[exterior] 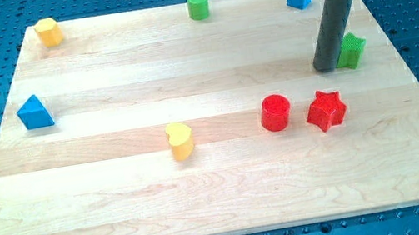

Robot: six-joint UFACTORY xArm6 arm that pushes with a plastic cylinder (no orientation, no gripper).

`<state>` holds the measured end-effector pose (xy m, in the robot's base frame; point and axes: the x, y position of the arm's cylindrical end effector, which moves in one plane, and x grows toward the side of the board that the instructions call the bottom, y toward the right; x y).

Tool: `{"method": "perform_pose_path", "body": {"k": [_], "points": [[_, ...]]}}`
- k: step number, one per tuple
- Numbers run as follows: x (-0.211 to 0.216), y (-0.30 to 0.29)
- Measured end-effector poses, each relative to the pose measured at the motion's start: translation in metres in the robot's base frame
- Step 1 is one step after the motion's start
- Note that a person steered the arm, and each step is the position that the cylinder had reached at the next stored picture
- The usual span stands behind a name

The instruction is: Push the red star towards the bottom left corner of the board

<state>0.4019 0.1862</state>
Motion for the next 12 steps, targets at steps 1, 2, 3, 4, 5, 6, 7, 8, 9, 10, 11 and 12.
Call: {"method": "perform_pose_path", "body": {"k": [1,2,3,4,5,6,7,8,9,10,11,12], "points": [[0.001,-0.008],[0.003,-0.024],[0.015,-0.054],[0.027,-0.079],[0.041,-0.032],[0.075,0.0],[0.119,-0.043],[0.16,-0.072],[0.168,-0.082],[0.172,-0.077],[0.19,-0.077],[0.196,-0.08]]}}
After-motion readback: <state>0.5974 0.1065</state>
